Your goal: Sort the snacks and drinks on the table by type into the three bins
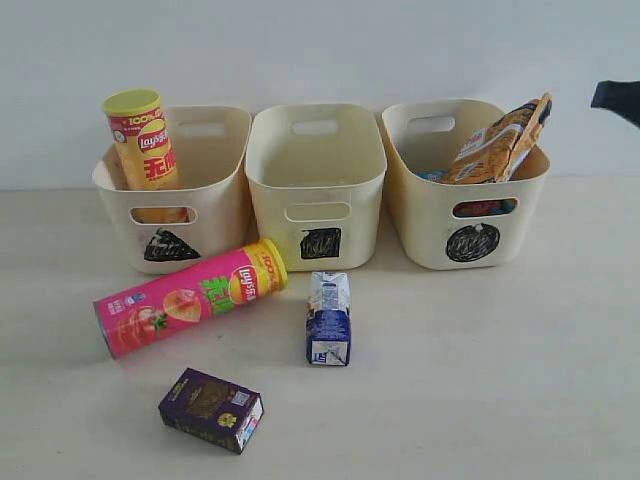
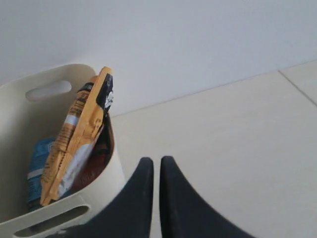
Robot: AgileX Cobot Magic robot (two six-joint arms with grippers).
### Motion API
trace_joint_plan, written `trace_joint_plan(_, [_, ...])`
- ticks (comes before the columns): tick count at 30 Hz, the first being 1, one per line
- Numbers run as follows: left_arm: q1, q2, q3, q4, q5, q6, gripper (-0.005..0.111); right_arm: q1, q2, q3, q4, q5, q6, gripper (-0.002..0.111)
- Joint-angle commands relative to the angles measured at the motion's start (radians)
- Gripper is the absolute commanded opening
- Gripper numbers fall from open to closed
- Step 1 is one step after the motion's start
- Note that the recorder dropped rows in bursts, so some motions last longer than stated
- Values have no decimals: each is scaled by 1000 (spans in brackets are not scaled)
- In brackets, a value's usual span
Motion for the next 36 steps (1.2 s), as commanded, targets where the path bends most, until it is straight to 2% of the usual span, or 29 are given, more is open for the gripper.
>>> trace_joint_plan(1, [2,-3,-3,50,-14,50,4,118,-43,146,-530,-270,647,1])
trace_joint_plan(2, [2,-3,-3,69,-14,75,4,141,-50,200,-665,-348,820,1])
trace_joint_plan(5, [2,-3,-3,81,-14,98,4,171,-59,352,-974,-586,1150,1])
trace_joint_plan(8, [2,-3,-3,84,-16,98,4,171,-61,448,-1094,-696,1235,1])
trace_joint_plan(11, [2,-3,-3,93,-15,98,4,171,-63,502,-1156,-653,1247,1])
trace_joint_plan(14, [2,-3,-3,93,-54,98,4,171,-63,523,-1256,-534,1285,1])
trace_joint_plan(20, [2,-3,-3,13,-300,46,4,171,-63,523,-1599,-368,1513,1])
trace_joint_plan(24, [2,-3,-3,-95,-480,-129,4,171,-63,525,-1809,-354,1668,1])
trace_joint_plan(29, [2,-3,-3,-118,-551,-505,4,171,-63,525,-1955,-354,1762,1])
trace_joint_plan(32, [2,-3,-3,-106,-647,-574,4,171,-61,525,-1957,-354,1764,1])
trace_joint_plan(36, [2,-3,-3,-1,-897,-643,4,171,-61,525,-1968,-368,1766,1])
